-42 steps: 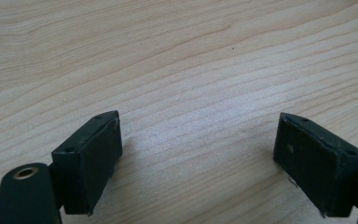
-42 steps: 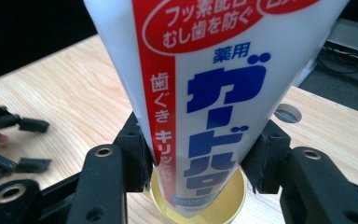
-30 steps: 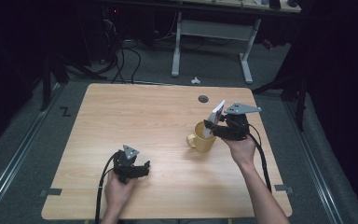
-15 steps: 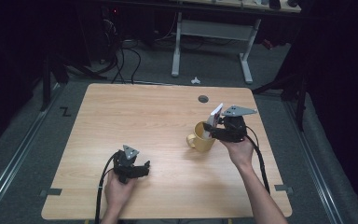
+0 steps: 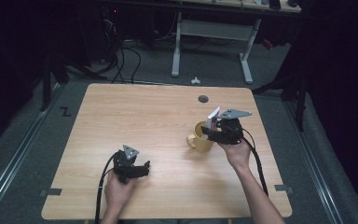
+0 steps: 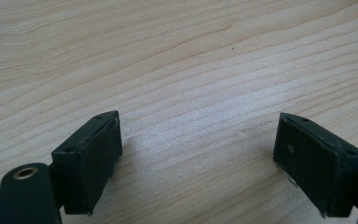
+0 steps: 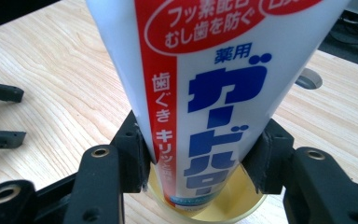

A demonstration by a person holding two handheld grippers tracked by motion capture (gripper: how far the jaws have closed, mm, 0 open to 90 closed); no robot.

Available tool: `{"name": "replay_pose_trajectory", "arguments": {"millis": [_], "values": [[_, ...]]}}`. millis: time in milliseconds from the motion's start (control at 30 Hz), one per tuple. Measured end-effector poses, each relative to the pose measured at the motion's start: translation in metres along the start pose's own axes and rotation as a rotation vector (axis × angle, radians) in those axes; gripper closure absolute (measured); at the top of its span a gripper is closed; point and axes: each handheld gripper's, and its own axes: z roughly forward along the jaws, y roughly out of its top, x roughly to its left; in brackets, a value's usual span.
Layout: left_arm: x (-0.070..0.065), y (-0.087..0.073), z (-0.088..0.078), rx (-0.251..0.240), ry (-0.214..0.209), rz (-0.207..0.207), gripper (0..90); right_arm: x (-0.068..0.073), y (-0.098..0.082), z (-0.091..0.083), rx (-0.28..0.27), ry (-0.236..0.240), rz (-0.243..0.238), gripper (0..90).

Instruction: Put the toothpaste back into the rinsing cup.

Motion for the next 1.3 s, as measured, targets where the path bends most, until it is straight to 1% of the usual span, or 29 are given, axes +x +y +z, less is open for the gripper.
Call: {"name": "replay_pose_trajectory", "arguments": {"millis": [133,333,433,567,767,867,1000,1067,1233,1300], "values": [[0.000,0.000,0.000,0.000,0.000,0.000,15.7,0.001,-0.002,0.002,0.008,-0.004,-0.008,48.5],[0.000,0.000,0.000,0.000,0.000,0.000,15.7,-0.001,-0.007,0.006,0.013,-0.005,0.009,48.4],[0.000,0.000,0.000,0.000,0.000,0.000,15.7,-0.001,-0.010,0.009,0.023,-0.006,0.014,48.3],[0.000,0.000,0.000,0.000,0.000,0.000,15.7,-0.001,-0.013,0.015,0.047,-0.011,0.007,48.2],[0.000,0.000,0.000,0.000,0.000,0.000,15.7,0.000,-0.017,0.022,0.058,-0.008,0.007,48.1],[0.000,0.000,0.000,-0.001,0.000,0.000,15.7,0.000,-0.019,0.026,0.071,-0.013,0.011,48.0],[0.000,0.000,0.000,0.000,0.000,0.000,15.7,-0.002,-0.021,0.027,0.072,-0.014,0.018,47.9],[0.000,0.000,0.000,0.000,0.000,0.000,15.7,-0.002,-0.021,0.027,0.072,-0.014,0.013,47.9],[0.000,0.000,0.000,0.000,0.000,0.000,15.7,-0.003,-0.023,0.029,0.079,-0.020,0.022,47.7],[0.000,0.000,0.000,0.000,0.000,0.000,15.7,-0.004,-0.024,0.030,0.083,-0.022,0.032,47.6]]}}
